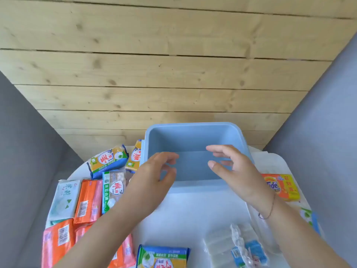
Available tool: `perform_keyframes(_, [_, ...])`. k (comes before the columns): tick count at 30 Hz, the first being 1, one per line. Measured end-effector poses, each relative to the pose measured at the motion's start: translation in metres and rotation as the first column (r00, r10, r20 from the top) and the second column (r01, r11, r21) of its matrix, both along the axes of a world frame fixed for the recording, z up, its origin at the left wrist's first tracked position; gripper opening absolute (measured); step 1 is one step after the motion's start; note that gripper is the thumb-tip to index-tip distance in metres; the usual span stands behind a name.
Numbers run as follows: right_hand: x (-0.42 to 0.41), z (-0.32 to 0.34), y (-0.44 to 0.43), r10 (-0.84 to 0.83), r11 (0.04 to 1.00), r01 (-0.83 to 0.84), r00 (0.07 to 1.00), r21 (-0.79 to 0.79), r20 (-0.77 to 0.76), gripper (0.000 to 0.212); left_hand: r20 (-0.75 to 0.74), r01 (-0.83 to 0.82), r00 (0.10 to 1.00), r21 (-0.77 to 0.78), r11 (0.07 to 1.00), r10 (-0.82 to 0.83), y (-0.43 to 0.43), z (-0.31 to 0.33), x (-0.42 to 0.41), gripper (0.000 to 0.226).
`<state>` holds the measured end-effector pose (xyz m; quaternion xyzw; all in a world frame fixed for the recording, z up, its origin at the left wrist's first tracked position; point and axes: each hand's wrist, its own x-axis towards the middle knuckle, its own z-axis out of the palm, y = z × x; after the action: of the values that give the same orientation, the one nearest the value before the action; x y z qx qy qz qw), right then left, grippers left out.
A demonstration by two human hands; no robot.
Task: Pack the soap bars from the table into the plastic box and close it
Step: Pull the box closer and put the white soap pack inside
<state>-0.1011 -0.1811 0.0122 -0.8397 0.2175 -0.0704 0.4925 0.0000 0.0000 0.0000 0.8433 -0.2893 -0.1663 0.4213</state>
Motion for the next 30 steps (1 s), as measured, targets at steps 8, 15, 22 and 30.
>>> perform_keyframes(8, [0.001, -0.064, 0.003, 0.201, 0.919, -0.176, 0.979, -0.353, 0.034, 0.032, 0.353, 0.105, 0.930, 0.012, 0.994, -0.102, -0.002, -0.059, -0.022, 0.027])
perform_keyframes(15, [-0.026, -0.086, 0.020, 0.182, 0.693, -0.118, 0.983, -0.712, 0.014, 0.041, 0.623, 0.058, 0.765, 0.183, 0.981, -0.161, -0.002, -0.076, -0.033, 0.034])
perform_keyframes(22, [-0.037, -0.085, 0.023, 0.060, 0.641, -0.035, 0.998, -0.766, 0.005, 0.027, 0.665, -0.053, 0.726, 0.312, 0.948, -0.178, -0.001, -0.082, -0.041, 0.033])
perform_keyframes(30, [-0.089, -0.076, 0.039, 0.135, 0.703, -0.108, 0.991, -0.703, -0.017, 0.018, 0.655, 0.039, 0.723, 0.282, 0.959, -0.222, 0.029, -0.080, -0.082, 0.031])
